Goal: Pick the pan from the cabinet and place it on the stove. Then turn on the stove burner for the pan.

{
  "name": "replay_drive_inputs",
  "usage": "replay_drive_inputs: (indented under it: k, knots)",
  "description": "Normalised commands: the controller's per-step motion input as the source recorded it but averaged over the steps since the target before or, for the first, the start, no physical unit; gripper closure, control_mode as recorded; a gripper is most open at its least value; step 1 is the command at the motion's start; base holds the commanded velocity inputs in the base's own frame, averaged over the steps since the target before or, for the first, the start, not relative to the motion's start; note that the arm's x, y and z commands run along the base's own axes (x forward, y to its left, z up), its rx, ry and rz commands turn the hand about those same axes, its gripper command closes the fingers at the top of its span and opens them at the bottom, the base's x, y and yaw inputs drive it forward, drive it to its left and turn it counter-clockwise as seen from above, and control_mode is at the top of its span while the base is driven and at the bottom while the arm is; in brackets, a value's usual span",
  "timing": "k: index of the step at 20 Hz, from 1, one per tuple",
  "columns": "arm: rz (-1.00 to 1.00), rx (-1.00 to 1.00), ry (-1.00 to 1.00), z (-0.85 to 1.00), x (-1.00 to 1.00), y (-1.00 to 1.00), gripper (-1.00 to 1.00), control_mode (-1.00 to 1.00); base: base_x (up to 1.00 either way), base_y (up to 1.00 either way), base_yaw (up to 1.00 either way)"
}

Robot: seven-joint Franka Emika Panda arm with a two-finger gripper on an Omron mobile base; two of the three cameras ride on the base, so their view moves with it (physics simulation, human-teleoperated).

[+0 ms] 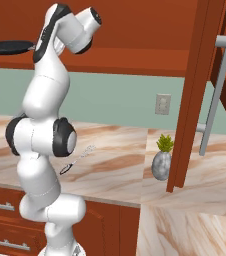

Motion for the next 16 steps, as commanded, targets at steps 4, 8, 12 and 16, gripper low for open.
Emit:
replay_drive_inputs:
  k: [4, 8, 12, 16]
  knots:
    - [-0.02, 0.00, 0.01, 0.00, 0.42, 0.04, -1.00, -1.00, 0.00, 0.00, 0.00]
    - [-0.02, 0.00, 0.02, 0.00, 0.40, 0.07, -1.00, -1.00, 0.00, 0.00, 0.00]
    - [-0.02, 0.00, 0.01, 0.00, 0.36, 0.14, -1.00, -1.00, 0.00, 0.00, 0.00]
    - [-0.02, 0.00, 0.01, 0.00, 0.34, 0.19, -1.00, -1.00, 0.00, 0.00, 0.00]
